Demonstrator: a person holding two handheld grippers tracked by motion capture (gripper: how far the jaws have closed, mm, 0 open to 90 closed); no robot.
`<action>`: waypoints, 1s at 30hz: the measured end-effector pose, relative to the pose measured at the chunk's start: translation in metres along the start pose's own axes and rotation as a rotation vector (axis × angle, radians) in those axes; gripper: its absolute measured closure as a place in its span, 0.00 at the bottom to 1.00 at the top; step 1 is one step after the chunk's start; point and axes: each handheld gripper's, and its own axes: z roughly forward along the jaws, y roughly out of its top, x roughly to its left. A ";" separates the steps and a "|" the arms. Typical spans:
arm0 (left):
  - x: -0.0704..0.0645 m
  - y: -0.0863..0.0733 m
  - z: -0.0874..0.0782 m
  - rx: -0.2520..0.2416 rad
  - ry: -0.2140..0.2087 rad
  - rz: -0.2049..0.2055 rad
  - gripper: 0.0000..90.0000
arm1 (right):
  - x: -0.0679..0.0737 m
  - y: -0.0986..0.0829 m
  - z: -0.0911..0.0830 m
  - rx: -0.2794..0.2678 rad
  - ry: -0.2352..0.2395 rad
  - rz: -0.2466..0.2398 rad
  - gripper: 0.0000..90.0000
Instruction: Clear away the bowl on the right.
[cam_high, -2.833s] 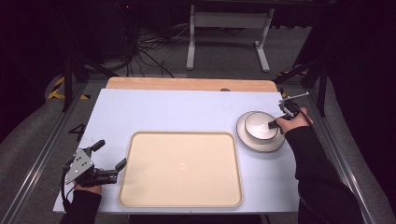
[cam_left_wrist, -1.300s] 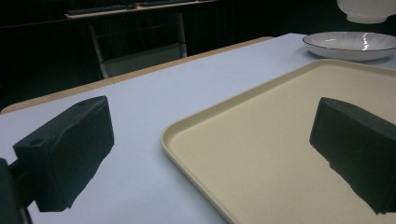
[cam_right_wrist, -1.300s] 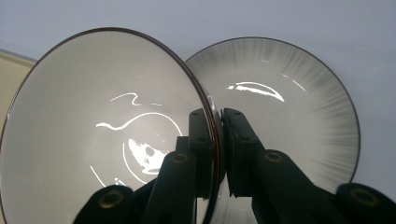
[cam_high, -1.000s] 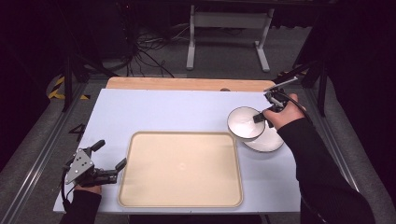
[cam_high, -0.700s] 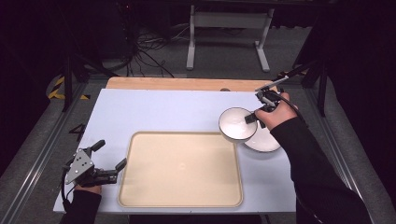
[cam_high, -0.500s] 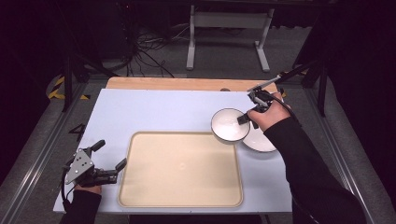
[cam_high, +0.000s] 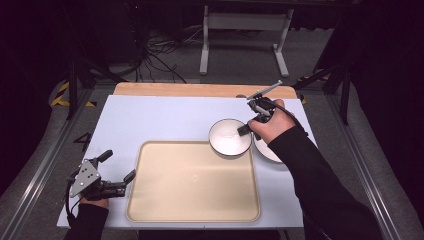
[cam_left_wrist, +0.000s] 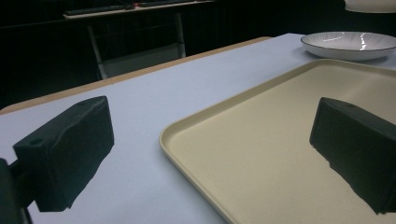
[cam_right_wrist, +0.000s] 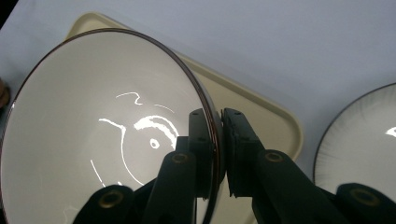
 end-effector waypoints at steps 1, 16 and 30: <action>0.000 0.000 0.000 0.000 0.000 0.000 0.00 | 0.000 0.000 0.000 0.000 0.000 0.000 0.91; 0.000 0.000 0.000 -0.002 -0.003 0.000 0.00 | 0.034 0.008 0.019 0.025 0.066 -0.056 0.91; 0.000 0.000 0.000 -0.003 -0.002 0.000 0.00 | 0.059 0.012 0.036 0.031 0.117 -0.094 0.91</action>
